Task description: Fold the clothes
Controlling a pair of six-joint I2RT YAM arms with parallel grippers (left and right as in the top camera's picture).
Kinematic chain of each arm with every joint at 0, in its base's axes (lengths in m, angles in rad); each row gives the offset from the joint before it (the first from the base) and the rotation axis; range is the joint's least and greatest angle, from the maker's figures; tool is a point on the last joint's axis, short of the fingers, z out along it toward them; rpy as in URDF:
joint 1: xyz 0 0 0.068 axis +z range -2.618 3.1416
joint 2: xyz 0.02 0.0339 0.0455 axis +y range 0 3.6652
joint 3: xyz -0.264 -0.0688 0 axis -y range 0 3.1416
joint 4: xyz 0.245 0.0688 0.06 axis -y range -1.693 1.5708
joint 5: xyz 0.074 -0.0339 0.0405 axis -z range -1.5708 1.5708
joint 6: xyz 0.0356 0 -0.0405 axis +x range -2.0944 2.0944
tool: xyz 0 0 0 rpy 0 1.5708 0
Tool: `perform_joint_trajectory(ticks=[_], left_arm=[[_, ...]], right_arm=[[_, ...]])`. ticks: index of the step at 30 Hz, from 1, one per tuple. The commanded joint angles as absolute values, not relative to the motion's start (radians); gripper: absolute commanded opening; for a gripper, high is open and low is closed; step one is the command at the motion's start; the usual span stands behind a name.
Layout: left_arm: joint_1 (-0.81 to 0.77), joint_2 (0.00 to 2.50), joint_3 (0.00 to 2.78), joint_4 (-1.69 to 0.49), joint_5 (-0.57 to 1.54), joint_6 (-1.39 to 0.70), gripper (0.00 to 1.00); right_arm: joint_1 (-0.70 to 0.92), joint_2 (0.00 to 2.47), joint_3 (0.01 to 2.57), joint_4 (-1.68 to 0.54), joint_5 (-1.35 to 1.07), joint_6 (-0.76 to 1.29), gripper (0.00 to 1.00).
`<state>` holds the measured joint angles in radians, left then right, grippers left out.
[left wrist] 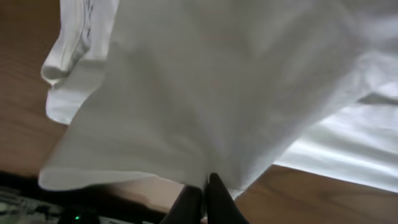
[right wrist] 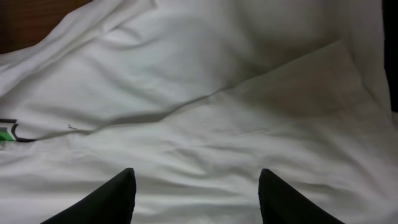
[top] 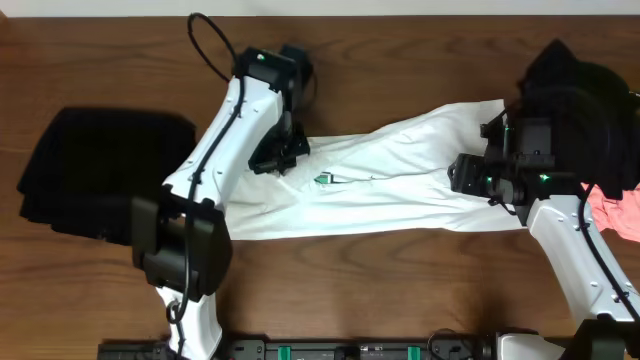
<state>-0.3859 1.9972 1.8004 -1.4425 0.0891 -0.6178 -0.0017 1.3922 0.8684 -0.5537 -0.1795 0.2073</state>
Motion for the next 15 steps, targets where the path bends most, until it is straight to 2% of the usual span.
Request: perform_joint_trajectory(ticks=[1, 5, 6, 7, 8, 13, 15], left_arm=[[-0.390, 1.980, 1.748, -1.439, 0.051, -0.623, 0.06], [-0.390, 1.980, 1.684, -1.409, 0.051, -0.623, 0.08], [-0.390, 1.980, 1.671, -1.404, 0.051, -0.623, 0.11], [-0.390, 1.980, 1.658, -1.400, 0.052, -0.623, 0.22], [-0.390, 1.980, 1.650, -1.396, 0.052, -0.623, 0.27], [-0.390, 1.980, 1.633, -1.377, 0.052, -0.623, 0.43], [-0.390, 1.980, 1.633, -1.364, 0.052, -0.623, 0.45]], right_arm=[[-0.007, 1.392, 0.883, -0.537, -0.126, 0.193, 0.63], [-0.022, 1.393, 0.892, -0.509, -0.169, 0.195, 0.58], [-0.028, 1.393, 0.900, -0.513, -0.173, 0.206, 0.57], [-0.036, 1.393, 0.911, -0.527, -0.174, 0.223, 0.57], [-0.044, 1.394, 0.926, -0.546, -0.175, 0.238, 0.57], [-0.086, 1.437, 1.058, -0.683, -0.248, 0.277, 0.58], [-0.092, 1.478, 1.133, -0.738, -0.255, 0.276, 0.58]])
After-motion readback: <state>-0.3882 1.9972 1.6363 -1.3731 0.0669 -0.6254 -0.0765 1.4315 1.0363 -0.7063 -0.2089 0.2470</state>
